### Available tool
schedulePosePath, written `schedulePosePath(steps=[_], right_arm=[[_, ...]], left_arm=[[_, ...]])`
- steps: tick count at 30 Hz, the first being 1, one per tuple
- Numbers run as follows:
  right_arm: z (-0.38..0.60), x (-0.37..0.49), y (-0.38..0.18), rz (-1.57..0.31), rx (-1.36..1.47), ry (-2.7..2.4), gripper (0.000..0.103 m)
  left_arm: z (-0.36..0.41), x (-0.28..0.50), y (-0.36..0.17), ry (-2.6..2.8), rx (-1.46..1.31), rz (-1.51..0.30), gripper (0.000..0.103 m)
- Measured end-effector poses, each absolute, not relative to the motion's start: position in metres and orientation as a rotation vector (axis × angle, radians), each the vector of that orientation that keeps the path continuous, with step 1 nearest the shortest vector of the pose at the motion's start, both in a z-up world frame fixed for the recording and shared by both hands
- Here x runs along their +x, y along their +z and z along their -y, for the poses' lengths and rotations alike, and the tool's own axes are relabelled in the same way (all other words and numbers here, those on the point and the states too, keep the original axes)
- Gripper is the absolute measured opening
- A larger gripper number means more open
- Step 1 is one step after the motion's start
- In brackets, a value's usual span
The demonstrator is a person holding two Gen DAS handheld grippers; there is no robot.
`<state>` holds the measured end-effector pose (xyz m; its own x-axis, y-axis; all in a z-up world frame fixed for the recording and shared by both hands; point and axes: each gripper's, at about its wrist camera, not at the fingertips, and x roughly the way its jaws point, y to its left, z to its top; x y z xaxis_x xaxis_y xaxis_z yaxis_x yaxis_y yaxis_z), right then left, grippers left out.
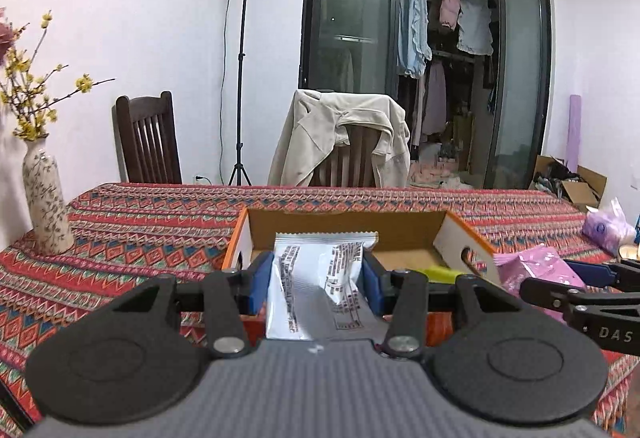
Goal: Organize snacks
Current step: 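Lift and carry both packets over the cardboard box, then open both tools to drop the packets into the box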
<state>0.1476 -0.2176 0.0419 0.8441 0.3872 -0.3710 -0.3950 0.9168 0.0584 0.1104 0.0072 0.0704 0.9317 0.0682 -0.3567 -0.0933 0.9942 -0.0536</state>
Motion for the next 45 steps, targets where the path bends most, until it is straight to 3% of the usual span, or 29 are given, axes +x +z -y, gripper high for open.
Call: schedulePosePath(steps=[10,21,24,26,27,28,30,32,36,45], right_arm=[[0.174,0.217,0.050,-0.434,-0.010,0.390,0.060],[0.157,0.279,0.004,-0.462,0.077,0.402,0.060],[0.157,0.282,-0.004,-0.474,0.071,0.402,0.051],[0.160,0.281,-0.004,-0.475,0.090,0.410,0.051],[0.162,0.280,-0.003,-0.469,0.098,0.409,0.056],[0.165,0.279,-0.003,-0.466,0.104,0.407,0.060],[0.169,0.277,-0.001,-0.454,0.111,0.398,0.080],[0.175,0.276,0.000,-0.446,0.127,0.390,0.091],[0.184,0.276,0.000,-0.447,0.149,0.381,0.103],[0.196,0.243,0.027,-0.422,0.106,0.381,0.103]], left_arm=[[-0.007,0.177,0.072,0.122,-0.111,-0.370,0.048],[-0.028,0.231,0.031,0.185,-0.146,-0.398,0.048],[-0.033,0.235,0.025,0.180,-0.157,-0.412,0.050],[-0.032,0.233,0.024,0.179,-0.156,-0.410,0.053],[-0.033,0.232,0.024,0.175,-0.154,-0.402,0.062],[-0.033,0.229,0.025,0.174,-0.157,-0.390,0.081],[-0.033,0.223,0.027,0.205,-0.161,-0.358,0.103],[-0.033,0.218,0.028,0.214,-0.164,-0.332,0.103],[-0.033,0.218,0.029,0.219,-0.176,-0.349,0.103],[-0.033,0.184,0.064,0.219,-0.183,-0.300,0.103]])
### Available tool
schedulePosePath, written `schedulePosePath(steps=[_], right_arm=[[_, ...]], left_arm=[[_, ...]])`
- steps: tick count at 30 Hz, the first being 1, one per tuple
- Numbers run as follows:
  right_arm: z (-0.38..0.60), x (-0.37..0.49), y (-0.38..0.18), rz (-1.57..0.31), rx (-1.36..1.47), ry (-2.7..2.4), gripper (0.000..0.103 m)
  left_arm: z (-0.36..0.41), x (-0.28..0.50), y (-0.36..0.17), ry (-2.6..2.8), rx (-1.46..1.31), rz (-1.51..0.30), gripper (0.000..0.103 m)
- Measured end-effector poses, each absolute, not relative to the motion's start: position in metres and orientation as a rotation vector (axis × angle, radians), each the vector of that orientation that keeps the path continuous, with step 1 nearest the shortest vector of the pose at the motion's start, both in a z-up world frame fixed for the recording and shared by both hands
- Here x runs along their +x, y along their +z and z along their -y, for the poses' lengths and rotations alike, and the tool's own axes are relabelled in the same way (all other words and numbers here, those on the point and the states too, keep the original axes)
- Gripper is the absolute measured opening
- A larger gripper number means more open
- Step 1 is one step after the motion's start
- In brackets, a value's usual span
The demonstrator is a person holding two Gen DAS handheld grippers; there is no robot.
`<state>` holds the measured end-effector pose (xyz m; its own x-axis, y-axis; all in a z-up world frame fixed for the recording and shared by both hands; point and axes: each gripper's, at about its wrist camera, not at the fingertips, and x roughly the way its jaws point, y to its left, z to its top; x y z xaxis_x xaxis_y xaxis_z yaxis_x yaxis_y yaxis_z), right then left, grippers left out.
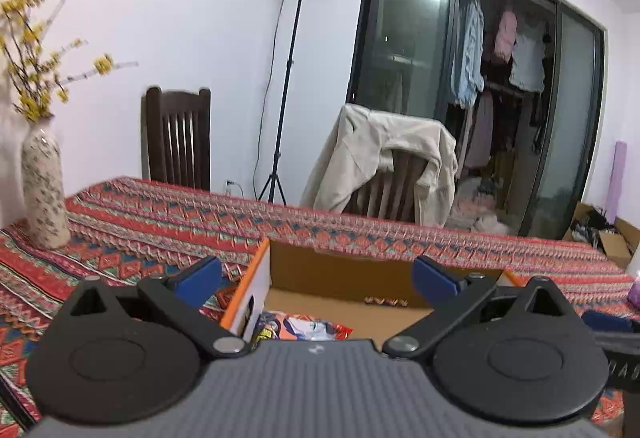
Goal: Organize snacks
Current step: 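Open both tools to drop the packets into the box, then move both tools back over the snack pile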
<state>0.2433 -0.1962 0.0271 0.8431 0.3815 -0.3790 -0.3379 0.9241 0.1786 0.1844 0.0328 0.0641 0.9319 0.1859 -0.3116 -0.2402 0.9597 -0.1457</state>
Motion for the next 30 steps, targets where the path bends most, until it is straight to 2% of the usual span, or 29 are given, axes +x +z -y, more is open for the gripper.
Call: schedulePosePath(steps=[8,30], right_arm=[[0.211,0.200,0.025,-0.471,-0.003,0.380,0.103],[0.259,0.128,-0.021,-0.595,-0.103,0.311,0.103]], left_arm=[[-0.025,0.137,0.073,0.187,-0.137,-0.306,0.103],[-0.052,0.057,0.010,0.134,-0.108,-0.425,0.103]])
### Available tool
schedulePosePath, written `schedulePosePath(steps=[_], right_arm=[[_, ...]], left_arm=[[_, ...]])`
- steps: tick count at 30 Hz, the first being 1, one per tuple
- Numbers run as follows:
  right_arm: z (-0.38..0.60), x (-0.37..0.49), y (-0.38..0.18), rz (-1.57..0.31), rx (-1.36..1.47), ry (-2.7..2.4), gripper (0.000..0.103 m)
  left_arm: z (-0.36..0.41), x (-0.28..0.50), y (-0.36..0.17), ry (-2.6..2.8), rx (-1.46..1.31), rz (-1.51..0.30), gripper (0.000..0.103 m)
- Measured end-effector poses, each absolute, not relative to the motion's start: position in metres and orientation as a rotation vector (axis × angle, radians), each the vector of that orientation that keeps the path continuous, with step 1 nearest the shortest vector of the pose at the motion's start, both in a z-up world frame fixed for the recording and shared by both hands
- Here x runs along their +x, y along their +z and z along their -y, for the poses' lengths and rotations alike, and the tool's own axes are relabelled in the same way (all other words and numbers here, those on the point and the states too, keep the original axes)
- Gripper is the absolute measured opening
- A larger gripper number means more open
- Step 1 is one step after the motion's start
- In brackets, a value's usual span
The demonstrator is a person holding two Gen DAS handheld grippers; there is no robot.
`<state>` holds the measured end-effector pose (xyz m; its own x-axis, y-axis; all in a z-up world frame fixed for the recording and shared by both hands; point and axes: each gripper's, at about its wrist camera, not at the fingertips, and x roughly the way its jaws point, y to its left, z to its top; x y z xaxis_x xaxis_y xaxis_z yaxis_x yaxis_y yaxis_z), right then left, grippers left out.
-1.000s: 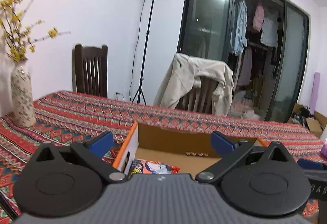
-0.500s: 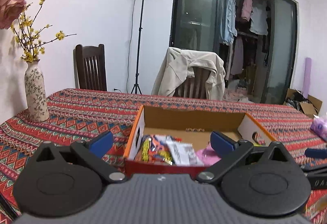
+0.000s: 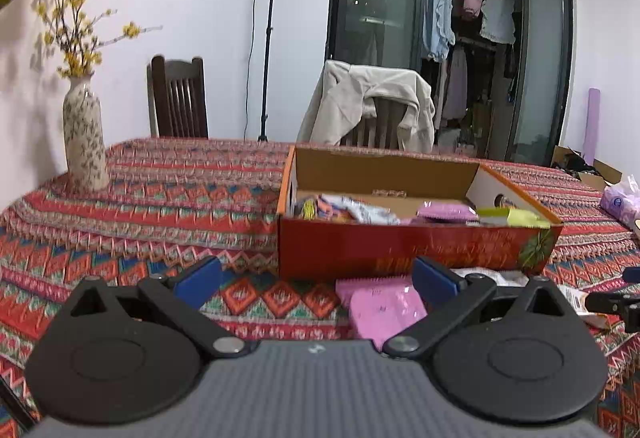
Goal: Organize snacks
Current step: 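Move both tools back over the snack pile, then grasp the pumpkin-seed crisp packet with the right tool while the left grasps a pink packet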
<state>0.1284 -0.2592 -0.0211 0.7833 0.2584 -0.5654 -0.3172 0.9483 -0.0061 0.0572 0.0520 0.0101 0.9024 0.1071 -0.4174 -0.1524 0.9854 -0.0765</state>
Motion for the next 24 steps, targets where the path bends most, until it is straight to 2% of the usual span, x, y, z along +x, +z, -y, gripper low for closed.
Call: schedulePosePath(steps=[13,16,20,24], right_arm=[[0.271,0.162,-0.044,-0.745,-0.169,0.346,0.103],[0.273,0.173,-0.048,-0.769,-0.144,0.375,0.096],[0.273,0.173,-0.045,-0.761,-0.141,0.414,0.075],[0.274,0.168,-0.043,-0.759,-0.135,0.423,0.064]], left_arm=[[-0.052,0.056,0.004,0.133,-0.117,-0.452,0.103],[-0.054,0.054,0.005,0.140,-0.117,-0.451,0.103],[-0.057,0.053,0.005,0.156,-0.122,-0.454,0.103],[-0.056,0.054,0.005,0.156,-0.126,-0.458,0.103]])
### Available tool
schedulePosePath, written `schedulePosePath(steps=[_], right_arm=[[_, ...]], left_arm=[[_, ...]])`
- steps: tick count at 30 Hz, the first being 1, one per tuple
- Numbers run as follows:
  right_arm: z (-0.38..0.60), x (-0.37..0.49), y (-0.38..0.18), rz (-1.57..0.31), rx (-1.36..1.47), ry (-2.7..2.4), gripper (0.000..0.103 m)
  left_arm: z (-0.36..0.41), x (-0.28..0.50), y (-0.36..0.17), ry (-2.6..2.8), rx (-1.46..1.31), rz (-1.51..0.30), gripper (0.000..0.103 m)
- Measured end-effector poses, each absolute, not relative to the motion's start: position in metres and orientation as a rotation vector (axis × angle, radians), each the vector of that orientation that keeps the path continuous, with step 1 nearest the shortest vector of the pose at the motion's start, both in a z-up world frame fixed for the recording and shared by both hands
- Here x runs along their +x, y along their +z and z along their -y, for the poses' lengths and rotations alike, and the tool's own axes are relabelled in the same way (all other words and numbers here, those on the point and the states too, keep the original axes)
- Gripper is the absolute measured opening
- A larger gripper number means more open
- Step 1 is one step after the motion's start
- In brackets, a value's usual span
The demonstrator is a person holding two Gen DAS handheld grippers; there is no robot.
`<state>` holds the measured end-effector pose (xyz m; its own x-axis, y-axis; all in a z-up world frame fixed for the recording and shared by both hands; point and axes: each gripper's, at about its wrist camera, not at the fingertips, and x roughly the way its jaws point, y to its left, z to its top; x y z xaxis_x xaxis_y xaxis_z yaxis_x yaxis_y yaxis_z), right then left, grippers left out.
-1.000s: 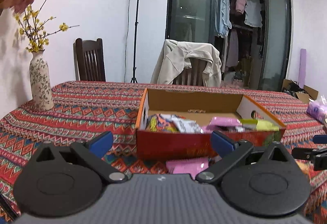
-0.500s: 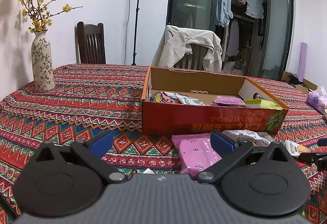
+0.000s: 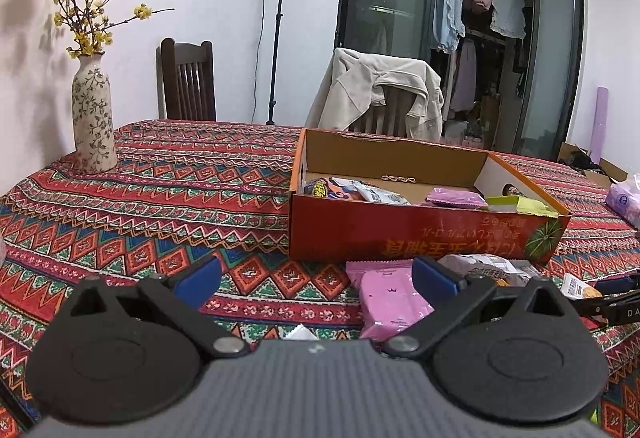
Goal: Organize snacks
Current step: 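Grasp the pumpkin-seed crisp packet with the right tool while the left grasps a pink packet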
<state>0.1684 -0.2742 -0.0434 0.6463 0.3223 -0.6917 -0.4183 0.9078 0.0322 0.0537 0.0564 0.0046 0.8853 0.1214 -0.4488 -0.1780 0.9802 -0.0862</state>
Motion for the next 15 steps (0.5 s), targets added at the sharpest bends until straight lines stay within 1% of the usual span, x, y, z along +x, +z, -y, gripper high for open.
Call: schedulePosePath(steps=[1,2,5,9,15], right_arm=[[0.275,0.167,-0.043,-0.754,-0.130,0.420,0.060],[0.276,0.166,-0.042,-0.750,-0.122,0.422,0.050],[0.278,0.159,-0.038,-0.726,-0.090,0.421,0.046],[0.271,0.146,-0.032,-0.658,-0.071,0.403,0.043],[0.262,0.136,-0.019,-0.564,-0.044,0.395,0.043]], left_arm=[[-0.056,0.054,0.005,0.155,-0.125,-0.459,0.103],[-0.055,0.054,0.004,0.154,-0.124,-0.461,0.103],[-0.054,0.056,0.004,0.154,-0.122,-0.464,0.103],[-0.054,0.059,0.002,0.159,-0.117,-0.479,0.103],[-0.047,0.068,0.002,0.149,-0.105,-0.503,0.103]])
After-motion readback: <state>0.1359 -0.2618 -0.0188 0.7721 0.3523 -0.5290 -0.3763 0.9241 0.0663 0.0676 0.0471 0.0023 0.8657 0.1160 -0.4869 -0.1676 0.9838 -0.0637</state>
